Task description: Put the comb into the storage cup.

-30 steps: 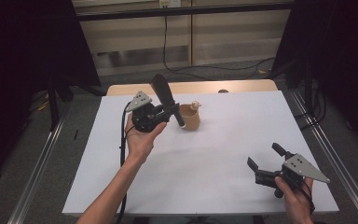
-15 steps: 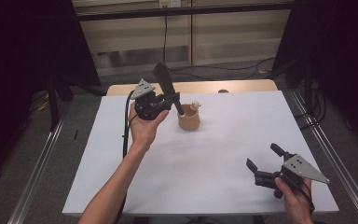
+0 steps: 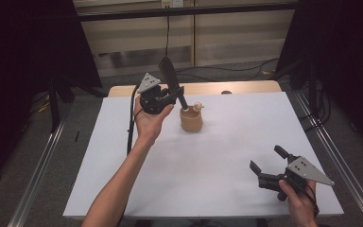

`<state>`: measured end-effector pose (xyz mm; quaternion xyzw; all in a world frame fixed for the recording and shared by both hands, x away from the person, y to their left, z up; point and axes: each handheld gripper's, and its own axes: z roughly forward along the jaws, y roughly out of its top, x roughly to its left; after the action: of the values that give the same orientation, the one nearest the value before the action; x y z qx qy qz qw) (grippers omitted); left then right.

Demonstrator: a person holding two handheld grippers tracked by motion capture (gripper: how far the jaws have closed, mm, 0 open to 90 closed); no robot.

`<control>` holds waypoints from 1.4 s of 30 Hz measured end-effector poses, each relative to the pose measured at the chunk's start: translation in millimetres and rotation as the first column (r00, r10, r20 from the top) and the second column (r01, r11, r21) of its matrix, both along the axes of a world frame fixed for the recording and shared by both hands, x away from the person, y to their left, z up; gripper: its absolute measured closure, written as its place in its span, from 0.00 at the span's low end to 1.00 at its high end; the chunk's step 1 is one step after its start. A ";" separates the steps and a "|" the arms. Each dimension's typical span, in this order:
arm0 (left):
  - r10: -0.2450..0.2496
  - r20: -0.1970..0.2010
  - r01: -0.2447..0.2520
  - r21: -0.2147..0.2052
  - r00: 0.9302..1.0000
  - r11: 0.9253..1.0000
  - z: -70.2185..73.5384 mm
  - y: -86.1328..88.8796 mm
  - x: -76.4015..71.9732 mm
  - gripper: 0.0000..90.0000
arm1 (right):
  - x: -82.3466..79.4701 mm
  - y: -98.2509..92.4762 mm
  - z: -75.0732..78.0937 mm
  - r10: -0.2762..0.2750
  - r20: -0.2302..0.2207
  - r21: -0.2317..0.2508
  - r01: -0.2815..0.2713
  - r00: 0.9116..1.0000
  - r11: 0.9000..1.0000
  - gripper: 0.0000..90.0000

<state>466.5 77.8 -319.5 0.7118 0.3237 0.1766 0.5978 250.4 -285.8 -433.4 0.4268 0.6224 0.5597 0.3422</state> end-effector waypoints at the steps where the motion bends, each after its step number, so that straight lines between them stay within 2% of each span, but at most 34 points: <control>1: 0.001 0.001 -0.002 0.007 1.000 1.000 -1.4 -0.7 1.3 0.81 | 0.0 0.0 0.0 0.000 0.000 0.001 0.000 1.000 1.000 0.00; 4: 0.003 -0.011 -0.003 0.008 1.000 1.000 -5.8 -3.4 4.6 0.81 | 0.0 0.2 -0.1 0.003 0.004 -0.001 -0.003 1.000 1.000 0.00; 10: 0.008 -0.001 -0.008 0.032 1.000 0.999 -13.2 -8.2 9.9 0.81 | 0.2 -0.8 -0.5 0.002 -0.005 0.000 -0.002 1.000 1.000 0.00; 12: 0.008 -0.009 -0.008 0.025 1.000 1.000 -17.1 -9.9 12.1 0.81 | 0.5 -0.3 -0.7 0.004 -0.008 0.001 -0.004 1.000 1.000 0.00; 18: 0.008 -0.009 -0.008 0.042 1.000 0.999 -23.1 -13.2 15.9 0.81 | 0.3 0.0 -0.9 0.009 -0.007 0.000 -0.009 1.000 1.000 0.00; 30: 0.024 -0.037 -0.022 0.061 0.999 0.998 -38.6 -11.3 24.4 0.82 | 0.2 0.3 -1.5 0.016 -0.006 0.001 -0.016 1.000 1.000 0.00; 33: 0.028 -0.044 -0.026 0.056 0.999 0.998 -42.8 -11.2 23.5 0.81 | 0.1 0.1 -1.6 0.015 -0.009 0.003 -0.015 1.000 1.000 0.00; 38: 0.035 -0.050 -0.031 0.074 0.998 0.997 -49.5 -9.1 23.6 0.81 | 0.8 0.9 -2.2 0.017 -0.011 0.002 -0.017 1.000 1.000 0.00; 42: 0.032 -0.058 -0.028 0.067 0.998 0.997 -52.2 -8.1 22.6 0.81 | 1.0 0.6 -2.5 0.017 -0.011 0.002 -0.017 1.000 1.000 0.00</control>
<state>489.1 69.7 -371.7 0.7314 0.3457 0.1750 0.5612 251.4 -285.2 -435.9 0.4248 0.6275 0.5608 0.3335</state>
